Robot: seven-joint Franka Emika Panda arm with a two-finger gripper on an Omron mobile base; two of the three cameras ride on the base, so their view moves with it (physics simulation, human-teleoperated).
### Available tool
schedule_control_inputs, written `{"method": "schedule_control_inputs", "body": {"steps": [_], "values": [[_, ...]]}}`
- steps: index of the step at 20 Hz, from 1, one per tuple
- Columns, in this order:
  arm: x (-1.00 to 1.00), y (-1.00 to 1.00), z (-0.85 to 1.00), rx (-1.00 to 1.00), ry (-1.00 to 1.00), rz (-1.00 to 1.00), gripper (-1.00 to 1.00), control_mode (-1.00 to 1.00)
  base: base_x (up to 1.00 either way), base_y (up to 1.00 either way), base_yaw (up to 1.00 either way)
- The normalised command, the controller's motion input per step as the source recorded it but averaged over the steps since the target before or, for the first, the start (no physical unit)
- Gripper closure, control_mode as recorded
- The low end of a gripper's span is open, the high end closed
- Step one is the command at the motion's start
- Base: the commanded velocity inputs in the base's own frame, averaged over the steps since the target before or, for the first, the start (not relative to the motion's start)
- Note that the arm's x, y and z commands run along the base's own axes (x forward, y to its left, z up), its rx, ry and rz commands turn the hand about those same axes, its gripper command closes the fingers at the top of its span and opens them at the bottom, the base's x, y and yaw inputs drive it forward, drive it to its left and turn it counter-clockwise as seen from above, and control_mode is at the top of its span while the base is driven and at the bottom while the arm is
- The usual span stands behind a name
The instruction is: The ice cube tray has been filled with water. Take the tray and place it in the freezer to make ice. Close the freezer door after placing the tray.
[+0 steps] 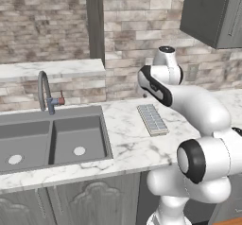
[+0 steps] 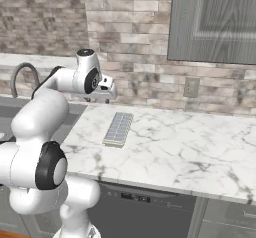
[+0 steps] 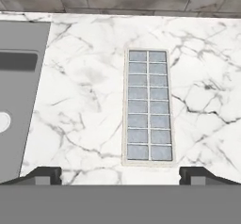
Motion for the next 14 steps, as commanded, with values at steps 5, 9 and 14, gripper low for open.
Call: {"method": "schedule_control_inputs", "body": {"steps": [5, 9, 14], "values": [[0.24, -0.06, -0.37, 0.01, 0.00, 0.00, -1.00, -1.00, 0.00, 0.00, 0.00], [0.23, -0.23, -0.24, 0.04, -0.06, 0.00, -1.00, -1.00, 0.00, 0.00, 0.00], [0.28, -0.16, -0.19, 0.04, -0.05, 0.00, -1.00, -1.00, 0.00, 0.00, 0.00]]}}
